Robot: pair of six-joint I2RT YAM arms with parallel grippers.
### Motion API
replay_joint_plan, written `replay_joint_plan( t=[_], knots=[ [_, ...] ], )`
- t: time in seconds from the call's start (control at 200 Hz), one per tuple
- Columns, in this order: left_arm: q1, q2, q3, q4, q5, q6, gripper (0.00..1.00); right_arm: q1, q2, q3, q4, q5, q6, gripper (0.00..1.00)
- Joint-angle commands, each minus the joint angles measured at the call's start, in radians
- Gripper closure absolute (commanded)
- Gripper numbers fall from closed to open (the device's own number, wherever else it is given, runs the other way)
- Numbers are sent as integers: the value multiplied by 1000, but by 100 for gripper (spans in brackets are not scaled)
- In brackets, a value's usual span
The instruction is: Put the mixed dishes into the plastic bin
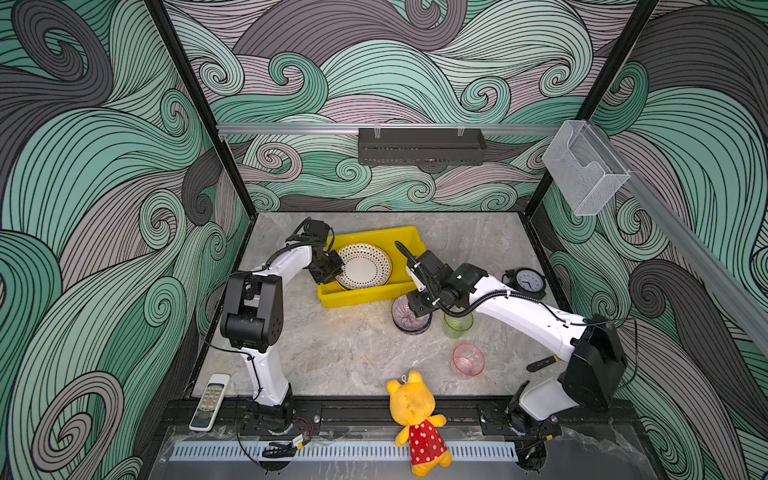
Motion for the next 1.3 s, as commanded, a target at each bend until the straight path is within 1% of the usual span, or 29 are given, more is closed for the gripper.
replay_joint_plan(
  t=[0.0, 0.455, 0.726, 0.981, 1.296],
  knots=[
    [-4, -31, 52, -31, -8, 25, 75, 7, 10, 23, -22, 22, -7, 42],
    [-6, -84, 66, -90, -28, 53, 74, 17, 4, 22, -21, 28, -5, 42],
    [-15, -156, 68, -143, -41, 97, 74, 22, 2, 22, -20, 30, -3, 42],
    [-29, -211, 58, -178, -57, 113, 74, 30, -6, 16, -21, 36, 2, 42],
    [-90, -270, 57, -214, -55, 128, 73, 35, -19, -2, -22, 45, 8, 42]
  ],
)
